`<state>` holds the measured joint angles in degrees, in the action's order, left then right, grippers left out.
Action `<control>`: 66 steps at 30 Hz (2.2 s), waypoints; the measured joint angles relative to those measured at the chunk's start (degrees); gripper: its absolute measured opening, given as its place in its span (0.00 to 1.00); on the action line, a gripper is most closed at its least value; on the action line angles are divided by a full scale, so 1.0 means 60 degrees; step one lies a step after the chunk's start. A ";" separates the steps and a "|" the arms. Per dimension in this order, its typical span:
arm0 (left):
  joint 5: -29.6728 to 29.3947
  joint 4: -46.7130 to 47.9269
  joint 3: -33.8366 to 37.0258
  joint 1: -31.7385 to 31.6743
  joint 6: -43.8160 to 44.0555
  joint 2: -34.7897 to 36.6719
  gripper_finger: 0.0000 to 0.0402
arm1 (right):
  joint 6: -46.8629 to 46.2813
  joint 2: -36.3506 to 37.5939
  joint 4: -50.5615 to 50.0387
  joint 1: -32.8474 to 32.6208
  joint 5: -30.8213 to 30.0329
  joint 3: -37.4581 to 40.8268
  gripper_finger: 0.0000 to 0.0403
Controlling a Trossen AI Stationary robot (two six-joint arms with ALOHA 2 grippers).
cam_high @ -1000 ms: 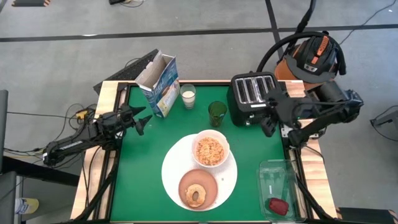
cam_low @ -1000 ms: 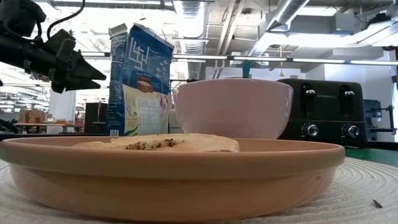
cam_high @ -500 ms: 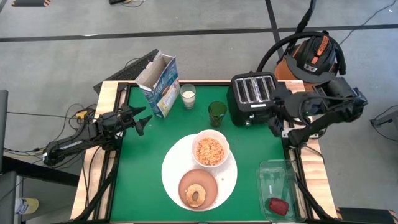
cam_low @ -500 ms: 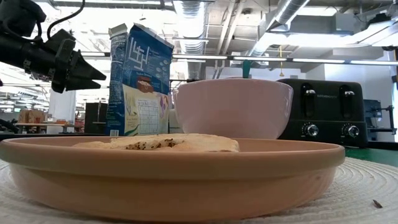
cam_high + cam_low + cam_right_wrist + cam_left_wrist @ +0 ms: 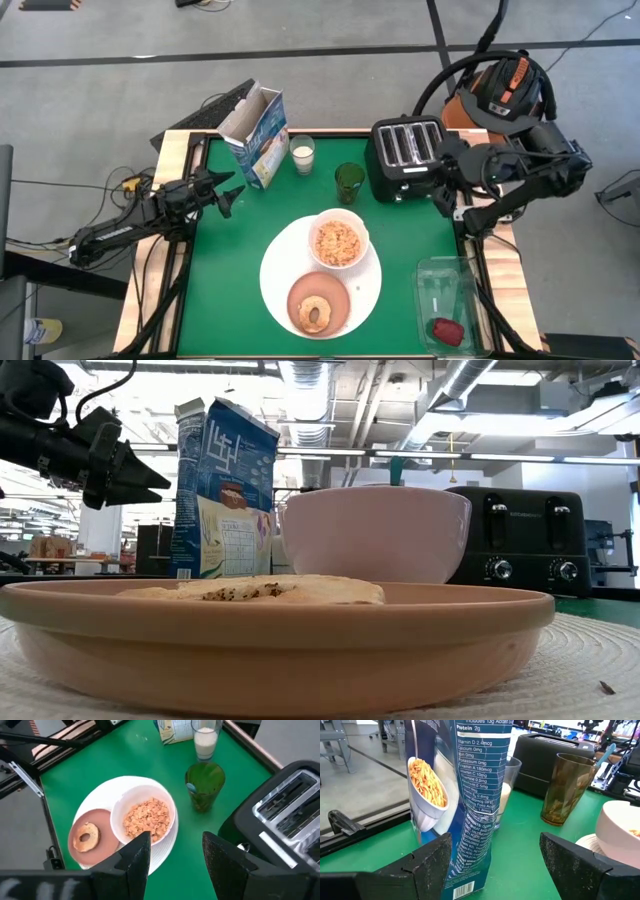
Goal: Arrange a breakfast setting
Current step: Put the apple from the bin into the orange plate
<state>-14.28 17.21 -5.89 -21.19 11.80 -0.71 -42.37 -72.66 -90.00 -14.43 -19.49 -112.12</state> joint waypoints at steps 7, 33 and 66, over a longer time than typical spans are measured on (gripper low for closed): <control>0.0000 0.0000 0.0000 0.0000 -0.0002 -0.0001 0.72 | 0.0334 0.0422 0.0016 0.0242 0.2092 0.0901 0.77; 0.0000 0.0000 0.0007 0.0004 -0.0002 -0.0004 0.72 | -0.5412 0.2487 0.1515 -0.5923 0.3824 0.7005 0.99; 0.0000 0.0000 0.0011 0.0004 -0.0002 -0.0004 0.72 | -0.7114 -0.2536 0.5864 -0.8358 0.3736 0.7905 0.98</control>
<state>-14.28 17.21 -5.82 -21.17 11.79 -0.73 -85.06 -87.88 -54.82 -64.58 2.93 -64.69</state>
